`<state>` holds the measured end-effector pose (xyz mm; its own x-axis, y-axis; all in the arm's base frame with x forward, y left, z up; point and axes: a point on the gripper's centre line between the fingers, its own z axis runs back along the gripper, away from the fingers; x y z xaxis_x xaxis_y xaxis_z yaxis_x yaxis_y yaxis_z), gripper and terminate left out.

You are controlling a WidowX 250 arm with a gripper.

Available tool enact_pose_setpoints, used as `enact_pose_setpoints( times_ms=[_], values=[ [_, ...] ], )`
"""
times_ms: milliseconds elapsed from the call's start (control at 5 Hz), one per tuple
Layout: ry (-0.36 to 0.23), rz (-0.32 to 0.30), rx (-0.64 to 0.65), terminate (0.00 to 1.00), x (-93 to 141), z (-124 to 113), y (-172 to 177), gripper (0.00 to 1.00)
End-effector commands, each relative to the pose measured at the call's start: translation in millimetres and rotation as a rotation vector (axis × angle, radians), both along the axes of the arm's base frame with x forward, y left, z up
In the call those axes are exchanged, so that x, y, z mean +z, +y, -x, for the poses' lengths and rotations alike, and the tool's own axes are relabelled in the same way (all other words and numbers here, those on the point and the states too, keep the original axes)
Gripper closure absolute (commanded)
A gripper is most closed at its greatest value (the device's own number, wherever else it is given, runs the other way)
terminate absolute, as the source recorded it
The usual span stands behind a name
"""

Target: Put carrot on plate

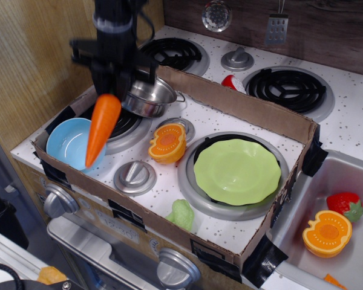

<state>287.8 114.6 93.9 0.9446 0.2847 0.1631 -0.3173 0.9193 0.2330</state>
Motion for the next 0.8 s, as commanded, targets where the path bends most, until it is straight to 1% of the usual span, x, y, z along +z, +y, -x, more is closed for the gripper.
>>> enact_pose_setpoints(
  times_ms=[0,200,400,600],
  values=[
    [-0.086,0.018,0.087,0.0,50,-27,-53,1.0],
    [-0.149,0.155,0.099,0.0,34,-42,-99,1.0],
    [-0.185,0.203,0.097,0.0,10,-50,-137,1.0],
    [-0.182,0.246,0.097,0.0,-6,-54,-162,1.0]
  ],
)
